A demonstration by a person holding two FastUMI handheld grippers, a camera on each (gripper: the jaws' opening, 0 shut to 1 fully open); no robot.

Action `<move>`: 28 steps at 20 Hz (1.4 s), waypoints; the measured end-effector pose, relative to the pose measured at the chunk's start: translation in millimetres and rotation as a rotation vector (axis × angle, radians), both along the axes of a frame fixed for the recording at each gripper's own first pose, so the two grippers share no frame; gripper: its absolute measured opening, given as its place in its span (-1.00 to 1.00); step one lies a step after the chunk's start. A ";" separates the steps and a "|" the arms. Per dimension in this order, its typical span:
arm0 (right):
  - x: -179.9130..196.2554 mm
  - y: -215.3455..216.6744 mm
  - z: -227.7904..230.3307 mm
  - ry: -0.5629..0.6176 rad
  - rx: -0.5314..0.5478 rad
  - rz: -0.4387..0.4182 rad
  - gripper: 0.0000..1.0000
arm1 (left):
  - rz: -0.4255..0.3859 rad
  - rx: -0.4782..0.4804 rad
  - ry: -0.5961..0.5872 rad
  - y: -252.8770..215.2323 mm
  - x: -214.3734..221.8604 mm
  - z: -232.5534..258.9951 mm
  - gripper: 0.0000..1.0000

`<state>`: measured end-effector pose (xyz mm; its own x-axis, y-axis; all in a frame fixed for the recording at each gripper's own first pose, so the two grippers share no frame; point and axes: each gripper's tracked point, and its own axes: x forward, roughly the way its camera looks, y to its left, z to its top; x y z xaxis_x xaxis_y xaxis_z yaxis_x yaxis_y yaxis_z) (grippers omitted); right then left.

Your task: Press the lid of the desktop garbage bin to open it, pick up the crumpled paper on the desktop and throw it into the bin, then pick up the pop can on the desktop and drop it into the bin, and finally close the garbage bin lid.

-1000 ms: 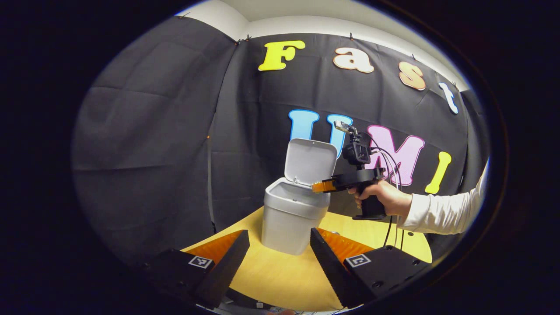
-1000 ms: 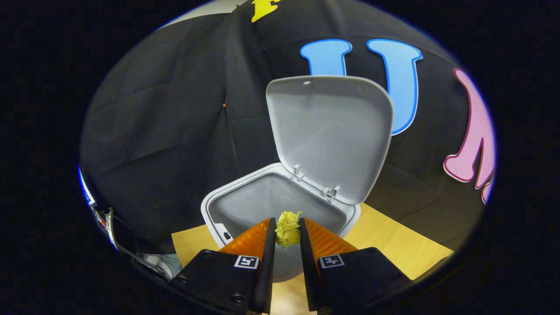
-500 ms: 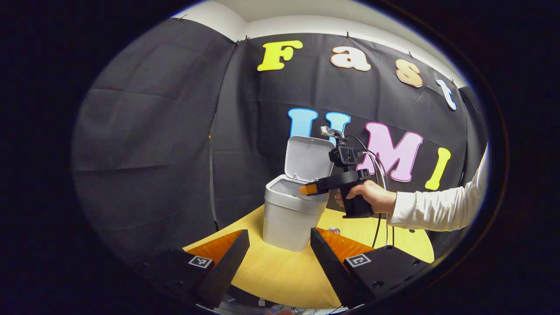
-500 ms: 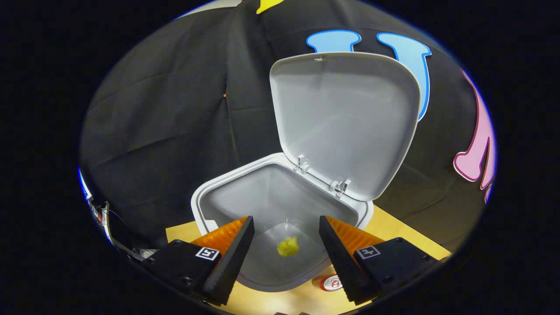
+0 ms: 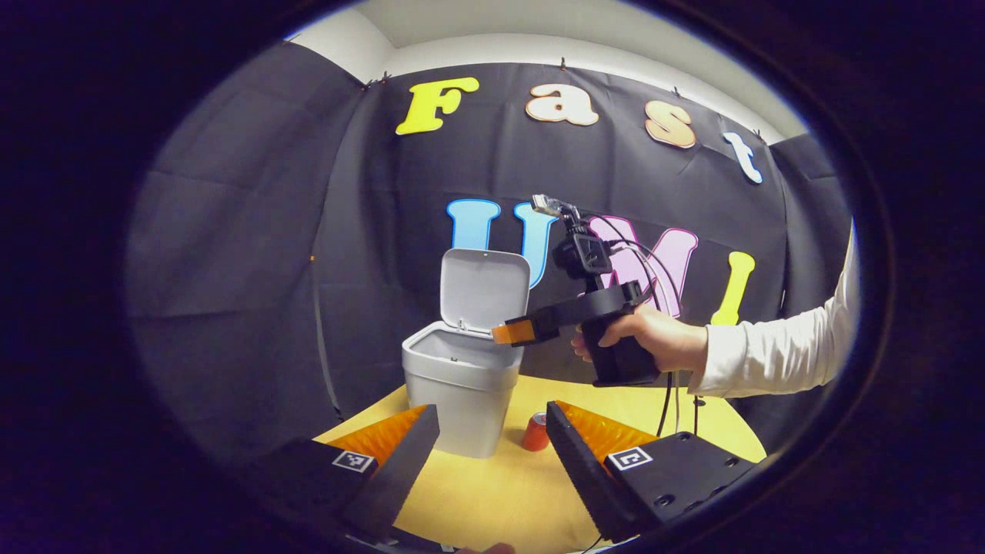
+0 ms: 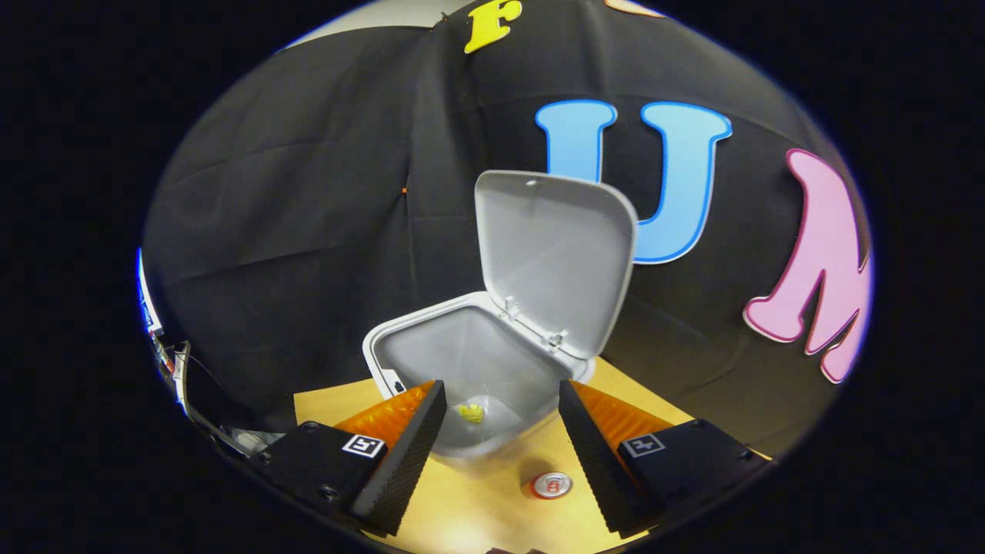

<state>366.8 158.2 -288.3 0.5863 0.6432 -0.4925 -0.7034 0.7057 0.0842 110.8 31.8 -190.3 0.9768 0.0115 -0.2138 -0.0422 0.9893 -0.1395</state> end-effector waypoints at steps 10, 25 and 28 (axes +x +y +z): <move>-19.8 -192.1 54.0 -0.076 -0.054 -0.248 0.90 | -0.263 0.065 0.048 -97.3 108.8 -98.9 0.89; -9.7 -308.0 -6.6 0.016 -0.156 -0.408 0.92 | -0.238 0.094 0.224 -114.6 227.4 -217.7 0.92; -9.0 -298.7 -22.9 0.056 -0.143 -0.390 0.91 | -0.236 0.109 0.253 -115.4 236.0 -231.7 0.92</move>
<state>357.8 -140.5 -311.3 0.7422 0.3013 -0.5986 -0.3782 0.9257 -0.0031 346.8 -83.6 -422.0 0.8717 -0.1715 -0.4590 0.1692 0.9845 -0.0465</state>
